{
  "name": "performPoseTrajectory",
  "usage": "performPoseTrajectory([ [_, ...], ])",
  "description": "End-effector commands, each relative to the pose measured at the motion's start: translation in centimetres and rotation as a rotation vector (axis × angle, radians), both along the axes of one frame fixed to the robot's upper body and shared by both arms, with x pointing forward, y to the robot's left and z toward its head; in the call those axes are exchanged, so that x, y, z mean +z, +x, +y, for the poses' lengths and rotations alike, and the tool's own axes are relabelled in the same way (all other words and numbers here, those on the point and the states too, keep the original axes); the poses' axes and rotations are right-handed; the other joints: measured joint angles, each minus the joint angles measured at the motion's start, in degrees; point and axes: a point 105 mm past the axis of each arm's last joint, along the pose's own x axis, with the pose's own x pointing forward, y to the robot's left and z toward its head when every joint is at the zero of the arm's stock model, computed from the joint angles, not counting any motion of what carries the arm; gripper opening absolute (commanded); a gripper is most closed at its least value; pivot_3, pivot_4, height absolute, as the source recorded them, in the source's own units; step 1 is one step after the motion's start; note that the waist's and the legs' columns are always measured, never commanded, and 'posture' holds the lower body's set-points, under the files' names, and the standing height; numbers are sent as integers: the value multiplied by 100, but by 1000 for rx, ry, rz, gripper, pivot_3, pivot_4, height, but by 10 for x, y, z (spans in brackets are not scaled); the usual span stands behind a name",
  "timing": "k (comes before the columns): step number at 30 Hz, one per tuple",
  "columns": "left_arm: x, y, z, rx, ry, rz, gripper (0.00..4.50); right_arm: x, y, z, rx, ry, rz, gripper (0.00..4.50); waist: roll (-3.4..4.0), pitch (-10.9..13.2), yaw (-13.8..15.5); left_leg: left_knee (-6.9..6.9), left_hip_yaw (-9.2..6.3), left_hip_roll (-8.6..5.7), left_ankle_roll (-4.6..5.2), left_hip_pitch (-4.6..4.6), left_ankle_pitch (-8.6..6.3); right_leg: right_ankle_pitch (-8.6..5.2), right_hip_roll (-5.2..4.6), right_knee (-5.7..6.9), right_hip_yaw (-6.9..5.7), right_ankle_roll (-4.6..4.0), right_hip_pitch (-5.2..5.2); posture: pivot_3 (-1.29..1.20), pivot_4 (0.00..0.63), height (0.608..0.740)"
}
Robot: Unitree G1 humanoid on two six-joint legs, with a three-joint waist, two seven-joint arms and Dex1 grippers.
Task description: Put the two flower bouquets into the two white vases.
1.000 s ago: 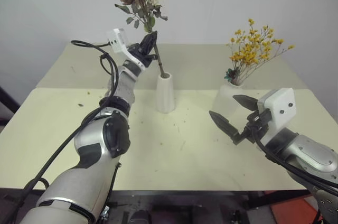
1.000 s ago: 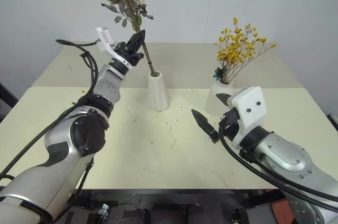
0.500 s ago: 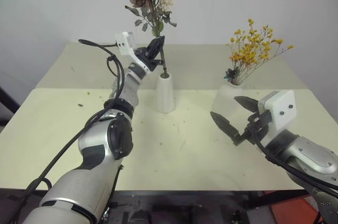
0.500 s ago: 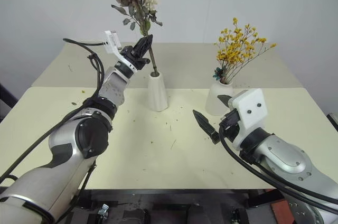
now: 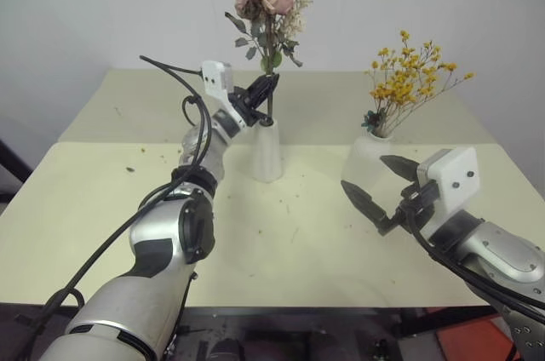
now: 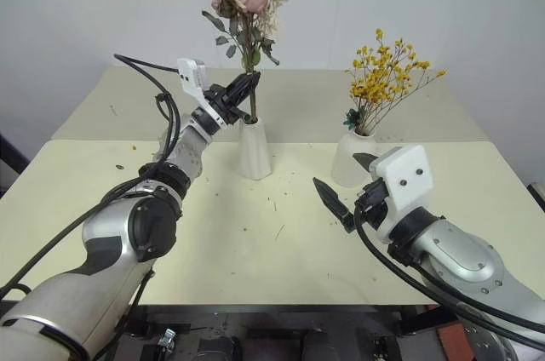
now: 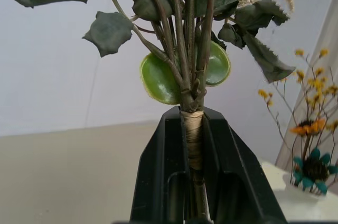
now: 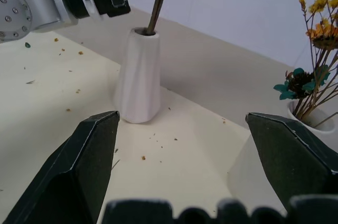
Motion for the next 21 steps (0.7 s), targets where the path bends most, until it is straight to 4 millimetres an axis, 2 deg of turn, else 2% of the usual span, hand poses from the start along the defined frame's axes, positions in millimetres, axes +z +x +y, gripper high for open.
performPoseTrajectory([
  [1,6,-2,3,19,31,-57,126,9,-3,0,2,6,-56,4500,0,0,-2,0,0,0,0,0,0,0,0,0,0,0,0,0,150,740],
  [13,-8,-6,5,2,71,-77,126,5,1,-2,-2,-2,-45,4500,0,0,-4,0,0,0,0,4,0,0,0,2,0,0,1,0,150,740],
  [21,-5,-7,9,0,53,-84,126,4,7,-2,-1,0,-39,4500,0,0,-5,0,0,0,0,3,0,0,0,0,0,0,2,0,150,740],
])
